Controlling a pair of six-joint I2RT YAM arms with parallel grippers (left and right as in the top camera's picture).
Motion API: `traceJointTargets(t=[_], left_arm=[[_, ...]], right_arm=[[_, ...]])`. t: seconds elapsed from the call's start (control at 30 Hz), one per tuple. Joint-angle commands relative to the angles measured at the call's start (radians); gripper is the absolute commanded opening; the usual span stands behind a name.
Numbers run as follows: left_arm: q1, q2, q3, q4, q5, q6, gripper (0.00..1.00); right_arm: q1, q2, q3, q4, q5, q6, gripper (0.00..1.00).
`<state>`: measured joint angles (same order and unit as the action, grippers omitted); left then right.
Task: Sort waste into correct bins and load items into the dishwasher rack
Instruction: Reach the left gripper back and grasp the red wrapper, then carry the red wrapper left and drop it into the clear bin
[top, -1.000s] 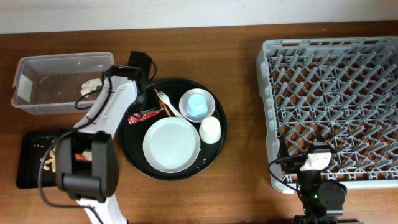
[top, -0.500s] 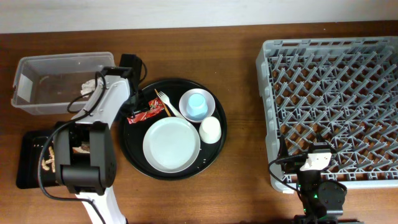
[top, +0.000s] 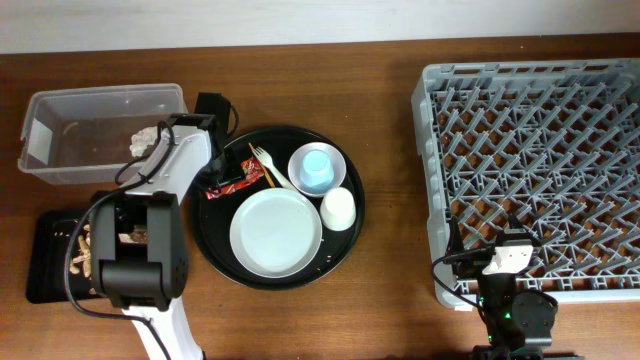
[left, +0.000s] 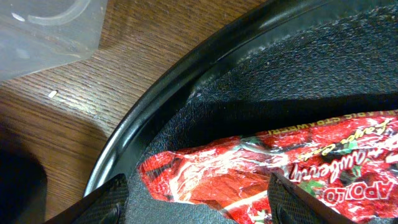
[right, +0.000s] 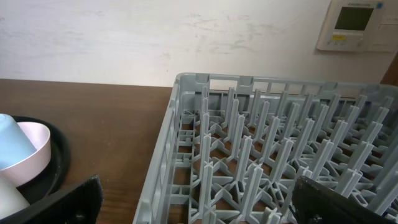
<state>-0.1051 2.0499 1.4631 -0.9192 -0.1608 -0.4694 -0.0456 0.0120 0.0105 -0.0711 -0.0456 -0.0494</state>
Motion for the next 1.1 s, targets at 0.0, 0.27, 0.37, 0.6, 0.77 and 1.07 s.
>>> traceJointTargets(t=[0.0, 0.27, 0.37, 0.6, 0.77, 1.07], left_arm=[[0.002, 0.015, -0.016, 0.005, 0.008, -0.004, 0.71], [0.002, 0.015, -0.077, 0.071, 0.008, 0.014, 0.62], [0.002, 0.015, -0.077, 0.072, 0.008, 0.015, 0.55], [0.002, 0.014, -0.077, 0.072, 0.008, 0.015, 0.27], [0.002, -0.008, -0.076, 0.064, 0.008, 0.014, 0.14], [0.002, -0.184, -0.074, 0.022, 0.009, 0.014, 0.01]], right_arm=[[-0.007, -0.006, -0.005, -0.005, 0.005, 0.001, 0.99], [-0.007, -0.006, -0.005, -0.005, 0.005, 0.001, 0.99], [-0.007, -0.006, -0.005, -0.005, 0.005, 0.001, 0.99], [-0.007, -0.006, -0.005, -0.005, 0.005, 0.001, 0.99], [-0.007, -0.006, -0.005, -0.005, 0.005, 0.001, 0.99], [-0.007, -0.006, -0.005, -0.005, 0.005, 0.001, 0.99]])
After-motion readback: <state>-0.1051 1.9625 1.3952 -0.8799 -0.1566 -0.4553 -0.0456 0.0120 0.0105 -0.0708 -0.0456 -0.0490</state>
